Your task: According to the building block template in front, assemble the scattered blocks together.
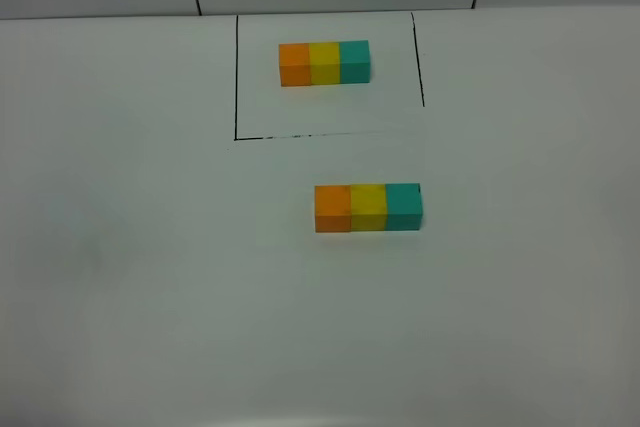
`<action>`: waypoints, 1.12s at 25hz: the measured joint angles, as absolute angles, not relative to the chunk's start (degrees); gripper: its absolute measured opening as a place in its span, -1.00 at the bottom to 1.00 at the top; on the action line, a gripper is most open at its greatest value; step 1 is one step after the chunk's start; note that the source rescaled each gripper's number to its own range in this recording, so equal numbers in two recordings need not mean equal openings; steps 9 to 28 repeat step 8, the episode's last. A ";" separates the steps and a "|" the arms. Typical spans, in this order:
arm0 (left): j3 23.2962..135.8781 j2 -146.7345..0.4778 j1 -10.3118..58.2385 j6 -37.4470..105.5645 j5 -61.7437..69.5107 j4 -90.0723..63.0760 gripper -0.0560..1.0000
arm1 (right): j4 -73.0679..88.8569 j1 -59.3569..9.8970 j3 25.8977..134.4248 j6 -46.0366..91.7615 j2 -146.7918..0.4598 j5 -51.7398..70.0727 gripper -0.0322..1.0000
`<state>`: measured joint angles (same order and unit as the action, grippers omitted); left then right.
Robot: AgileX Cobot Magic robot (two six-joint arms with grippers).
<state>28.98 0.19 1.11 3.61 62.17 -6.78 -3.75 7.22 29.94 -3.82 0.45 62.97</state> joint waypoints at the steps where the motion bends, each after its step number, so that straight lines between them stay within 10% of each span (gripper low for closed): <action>1: 28.98 0.19 1.11 3.61 62.17 -6.78 0.97 | -3.75 7.22 29.94 -3.82 0.45 62.97 0.38; 28: 28.98 0.19 1.11 3.61 62.17 -6.78 0.97 | -3.73 7.22 29.94 -3.82 0.45 62.97 0.38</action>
